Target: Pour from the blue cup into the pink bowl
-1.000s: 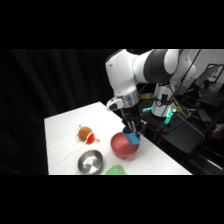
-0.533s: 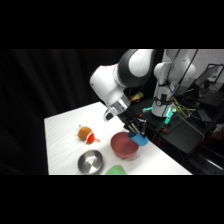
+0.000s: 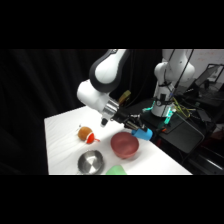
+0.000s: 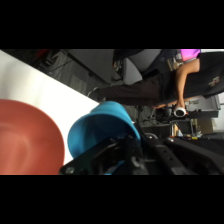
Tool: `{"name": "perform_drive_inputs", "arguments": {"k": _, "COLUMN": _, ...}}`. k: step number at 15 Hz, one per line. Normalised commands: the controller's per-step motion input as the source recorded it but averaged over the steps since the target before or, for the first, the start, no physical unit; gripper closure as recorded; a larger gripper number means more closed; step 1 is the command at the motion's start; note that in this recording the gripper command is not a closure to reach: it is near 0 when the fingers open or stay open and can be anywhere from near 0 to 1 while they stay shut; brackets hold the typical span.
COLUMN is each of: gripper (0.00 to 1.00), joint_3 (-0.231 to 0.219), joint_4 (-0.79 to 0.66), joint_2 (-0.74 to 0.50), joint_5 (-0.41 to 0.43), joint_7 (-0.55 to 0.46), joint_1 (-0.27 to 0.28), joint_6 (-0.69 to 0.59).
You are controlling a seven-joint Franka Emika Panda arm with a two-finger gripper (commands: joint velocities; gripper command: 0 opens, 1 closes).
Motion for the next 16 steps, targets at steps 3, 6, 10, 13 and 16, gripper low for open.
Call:
{"name": "perform_drive_inputs", "arguments": {"k": 3, "gripper": 0.18, "joint_3": 0.001, "joint_4": 0.31, "joint_2": 0.16, "joint_5": 0.047, "joint_7": -0.08, "joint_1": -0.057, "joint_6": -0.38}}
{"name": "perform_drive_inputs", "arguments": {"k": 6, "gripper": 0.18, "joint_3": -0.024, "joint_4": 0.11, "joint_2": -0.04, "joint_5": -0.079, "joint_7": -0.01, "joint_1": 0.014, "joint_6": -0.16}}
{"name": "perform_drive_inputs", "arguments": {"k": 10, "gripper": 0.18, "joint_3": -0.077, "joint_4": -0.07, "joint_2": -0.28, "joint_5": -0.293, "joint_7": 0.18, "joint_1": 0.103, "joint_6": 0.13}}
{"name": "perform_drive_inputs", "arguments": {"k": 13, "gripper": 0.18, "joint_3": -0.099, "joint_4": -0.25, "joint_2": -0.47, "joint_5": -0.353, "joint_7": 0.25, "joint_1": 0.119, "joint_6": 0.36}}
{"name": "perform_drive_inputs", "arguments": {"k": 16, "gripper": 0.18, "joint_3": -0.118, "joint_4": -0.32, "joint_2": -0.47, "joint_5": -0.333, "joint_7": 0.21, "joint_1": 0.063, "joint_6": 0.45}}
